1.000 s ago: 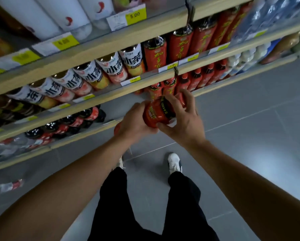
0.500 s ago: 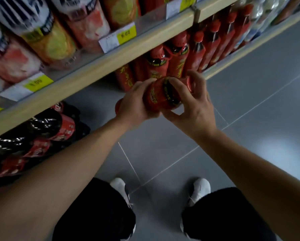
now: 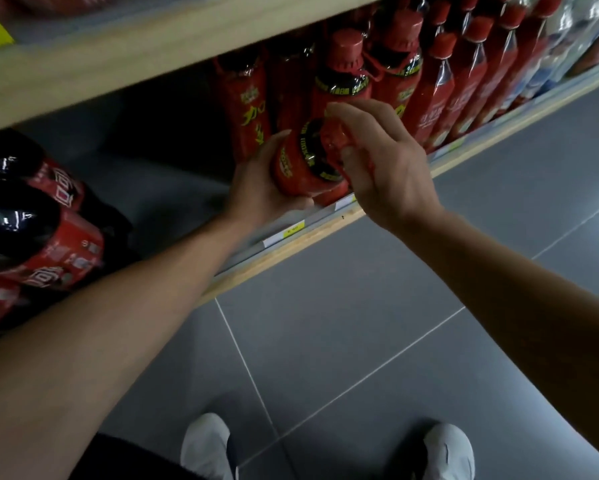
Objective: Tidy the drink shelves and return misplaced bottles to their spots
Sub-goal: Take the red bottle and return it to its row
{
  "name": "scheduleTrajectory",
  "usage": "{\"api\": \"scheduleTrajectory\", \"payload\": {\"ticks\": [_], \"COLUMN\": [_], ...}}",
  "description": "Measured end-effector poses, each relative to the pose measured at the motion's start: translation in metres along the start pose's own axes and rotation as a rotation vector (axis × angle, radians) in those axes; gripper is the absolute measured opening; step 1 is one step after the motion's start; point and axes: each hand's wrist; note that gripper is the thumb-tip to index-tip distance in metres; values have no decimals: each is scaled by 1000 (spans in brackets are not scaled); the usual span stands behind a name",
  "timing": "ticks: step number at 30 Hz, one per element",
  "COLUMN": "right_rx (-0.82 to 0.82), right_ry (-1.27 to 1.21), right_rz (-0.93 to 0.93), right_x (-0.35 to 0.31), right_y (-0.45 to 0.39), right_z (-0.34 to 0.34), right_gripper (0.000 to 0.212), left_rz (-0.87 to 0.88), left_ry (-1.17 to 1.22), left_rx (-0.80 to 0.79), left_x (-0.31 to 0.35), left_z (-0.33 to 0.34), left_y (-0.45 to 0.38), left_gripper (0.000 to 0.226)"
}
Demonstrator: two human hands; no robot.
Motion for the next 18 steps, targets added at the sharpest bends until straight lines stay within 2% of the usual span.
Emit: {"api": "scheduleTrajectory", "payload": {"ticks": [3,7,13,18], "right_rx": [-5,26,65,73], "right_ry": [-5,-16,-1,0], "right_rz": [-2,-7,-16,20], "right_x": [-1,2,-9,-21], "right_y": [-3,-9,-33,-47], "right_z": [9,15,18,30], "right_gripper": [45,42,42,41], "left_rz": [-93,-103,-89,-95], "left_ry": [-63,-71,86,170], "left_rx": [3,-45,-105,-34], "left_x": [0,-9,-7,-10], "left_z": [2,3,-6,-13], "left_y": [-3,-14,-22,-21], "left_gripper": [102,103,104,102]}}
Point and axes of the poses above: each hand's wrist, its own y-axis away from the middle knuckle, its own z-axis out of the palm, x = y × z, and after that the axes turned 13 degrees about y, right-handed
